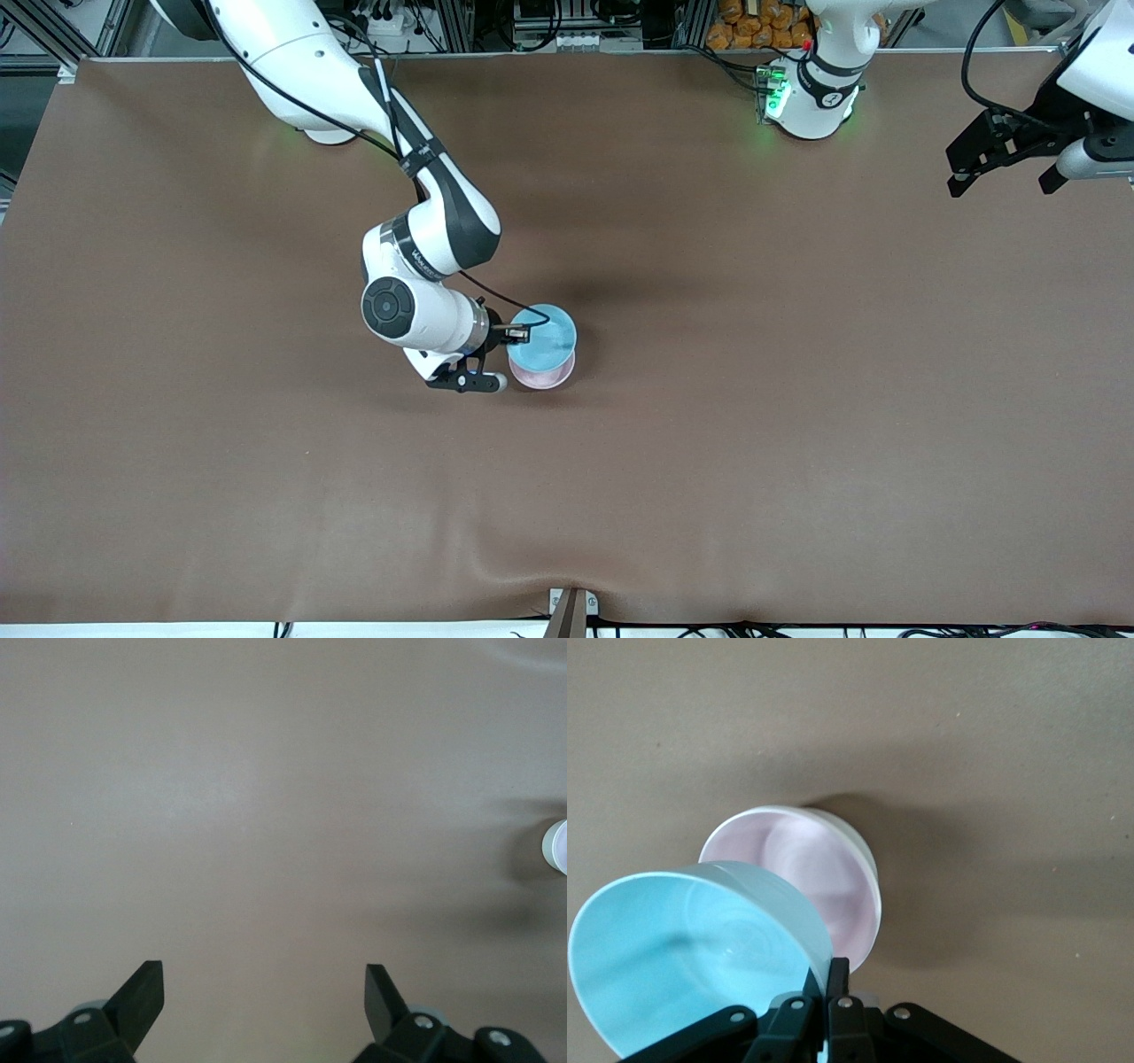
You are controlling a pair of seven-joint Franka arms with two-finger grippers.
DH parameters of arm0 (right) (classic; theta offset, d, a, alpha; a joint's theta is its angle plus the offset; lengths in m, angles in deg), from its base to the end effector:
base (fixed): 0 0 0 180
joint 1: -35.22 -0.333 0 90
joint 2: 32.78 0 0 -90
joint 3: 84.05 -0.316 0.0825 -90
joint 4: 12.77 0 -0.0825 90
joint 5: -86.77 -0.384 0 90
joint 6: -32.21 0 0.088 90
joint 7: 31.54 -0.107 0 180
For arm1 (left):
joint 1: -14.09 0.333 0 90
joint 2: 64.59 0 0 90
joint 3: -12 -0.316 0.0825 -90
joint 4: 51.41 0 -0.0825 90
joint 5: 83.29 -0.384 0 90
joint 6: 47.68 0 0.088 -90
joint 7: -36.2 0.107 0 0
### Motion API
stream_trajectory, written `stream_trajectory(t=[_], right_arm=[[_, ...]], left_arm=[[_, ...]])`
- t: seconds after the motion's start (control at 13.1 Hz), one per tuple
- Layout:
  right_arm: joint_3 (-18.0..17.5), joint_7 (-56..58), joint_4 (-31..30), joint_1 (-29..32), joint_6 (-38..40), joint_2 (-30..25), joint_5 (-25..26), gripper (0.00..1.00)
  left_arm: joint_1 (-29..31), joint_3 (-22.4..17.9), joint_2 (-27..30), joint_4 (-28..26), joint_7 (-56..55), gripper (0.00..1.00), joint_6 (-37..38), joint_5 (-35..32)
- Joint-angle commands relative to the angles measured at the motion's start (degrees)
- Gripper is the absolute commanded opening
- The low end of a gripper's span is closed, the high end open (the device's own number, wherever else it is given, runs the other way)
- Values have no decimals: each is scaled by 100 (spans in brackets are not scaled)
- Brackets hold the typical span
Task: Stack pink and blue bowls on white bowl
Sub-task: 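Lower the blue bowl onto the pink bowl and open the right gripper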
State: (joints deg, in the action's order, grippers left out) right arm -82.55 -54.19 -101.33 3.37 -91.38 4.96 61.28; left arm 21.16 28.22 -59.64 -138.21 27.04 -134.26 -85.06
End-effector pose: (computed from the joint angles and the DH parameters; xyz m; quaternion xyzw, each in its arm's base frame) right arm 0.5957 0.3721 0.2635 -0.9830 0.0580 0.0973 0.1448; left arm 0.5137 -0.0874 0.6899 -0.9988 -0.0016 -0.0434 0.0208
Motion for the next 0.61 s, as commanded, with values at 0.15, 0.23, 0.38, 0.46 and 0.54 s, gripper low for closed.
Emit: stream_trajectory(t=[0.15,0.23,0.38,0.46,0.54], right_arm=[[-1,-82,-100,29,-139,94,210,0],[-1,-82,-100,30,-139,94,281,0],[-1,-82,-100,21,-139,94,281,0],[-1,-82,-100,12,-148,102,281,0],[-1,-82,-100,3,-191,111,281,0]], left_arm=[[14,30,76,-30,90,100,-69,-61],[14,30,85,-21,90,100,-61,-61],[23,30,94,-21,98,100,-61,-34],[15,38,94,-21,98,100,-69,-26],[6,65,94,-21,90,100,-61,-26]])
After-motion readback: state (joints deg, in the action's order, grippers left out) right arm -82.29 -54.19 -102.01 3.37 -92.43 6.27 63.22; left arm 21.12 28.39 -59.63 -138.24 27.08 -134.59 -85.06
